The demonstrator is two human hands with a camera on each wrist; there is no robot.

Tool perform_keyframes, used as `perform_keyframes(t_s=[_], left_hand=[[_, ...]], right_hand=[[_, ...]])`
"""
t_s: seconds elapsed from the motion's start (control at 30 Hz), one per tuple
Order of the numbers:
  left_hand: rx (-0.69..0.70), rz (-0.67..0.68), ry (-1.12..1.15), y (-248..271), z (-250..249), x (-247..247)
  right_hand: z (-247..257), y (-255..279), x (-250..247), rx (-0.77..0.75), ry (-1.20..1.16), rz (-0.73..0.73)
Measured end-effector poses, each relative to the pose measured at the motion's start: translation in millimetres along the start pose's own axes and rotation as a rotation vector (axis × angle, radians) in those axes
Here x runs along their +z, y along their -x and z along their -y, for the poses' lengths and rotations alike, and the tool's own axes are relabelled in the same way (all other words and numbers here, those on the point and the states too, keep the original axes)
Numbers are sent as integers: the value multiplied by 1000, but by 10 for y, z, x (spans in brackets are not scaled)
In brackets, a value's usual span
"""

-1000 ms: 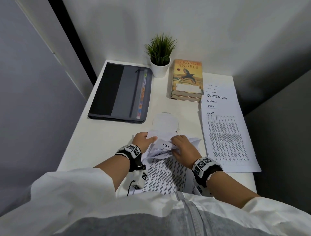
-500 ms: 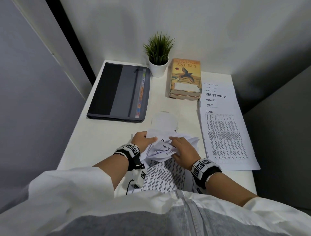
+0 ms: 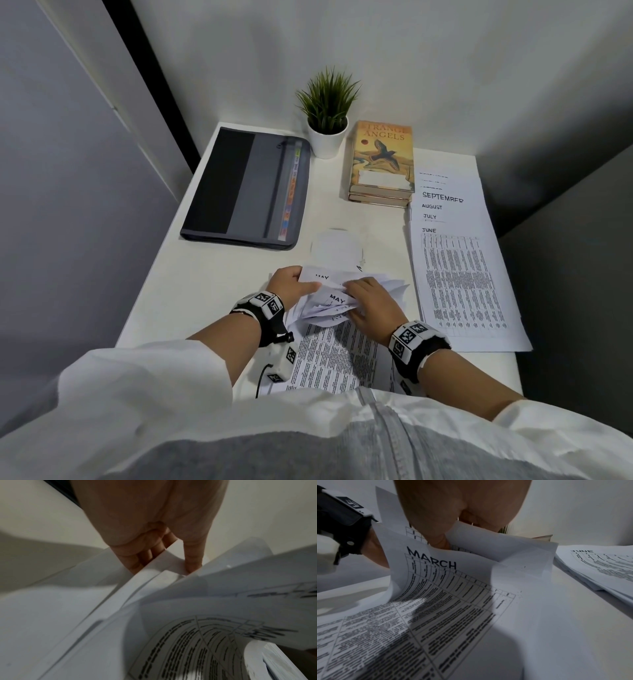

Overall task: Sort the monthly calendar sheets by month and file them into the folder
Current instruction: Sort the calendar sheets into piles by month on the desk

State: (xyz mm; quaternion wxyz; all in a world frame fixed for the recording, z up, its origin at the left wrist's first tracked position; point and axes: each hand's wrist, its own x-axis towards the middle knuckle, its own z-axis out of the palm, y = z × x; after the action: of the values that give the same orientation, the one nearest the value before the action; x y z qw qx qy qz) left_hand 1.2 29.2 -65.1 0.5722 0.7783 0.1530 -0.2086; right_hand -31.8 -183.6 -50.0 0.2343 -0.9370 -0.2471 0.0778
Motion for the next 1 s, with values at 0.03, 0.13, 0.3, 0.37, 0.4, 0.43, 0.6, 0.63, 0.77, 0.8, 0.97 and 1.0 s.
perform_keyframes(t_s=[0.03, 0.13, 0.3, 0.37, 0.4, 0.43, 0.6, 0.63, 0.77, 0.8, 0.97, 1.0], left_hand=[[-2, -8, -12, -5, -8, -5], [12, -54, -64, -20, -6, -33], [22, -31, -106, -9, -16, -74], [4, 15, -81, 16, -39, -66], [9, 38, -62, 20, -44, -56], [24, 49, -52, 34, -60, -51], [145, 20, -179, 73, -195, -59], [167, 13, -180, 101, -231, -71], [261, -97, -36, 216, -386, -135], [285, -109, -16, 241, -420, -142], [354, -39, -149, 380, -435, -133], [375, -33, -165, 404, -426, -127]], right_hand=[[1, 0, -2, -7, 12, -1], [1, 1, -9, -2, -6, -15], [-4, -17, 14, 5, -40, -26], [-9, -32, 22, 15, -29, -25], [-10, -41, 22, 23, -22, -13], [-10, -50, 18, 31, -21, 2], [-22, -173, -117, 35, -50, 71], [-27, -199, -152, 36, -46, 84], [-3, -236, -251, 43, -13, 158], [11, -228, -271, 41, -21, 151], [136, -167, -445, -9, 7, -71], [169, -158, -508, -20, 7, -96]])
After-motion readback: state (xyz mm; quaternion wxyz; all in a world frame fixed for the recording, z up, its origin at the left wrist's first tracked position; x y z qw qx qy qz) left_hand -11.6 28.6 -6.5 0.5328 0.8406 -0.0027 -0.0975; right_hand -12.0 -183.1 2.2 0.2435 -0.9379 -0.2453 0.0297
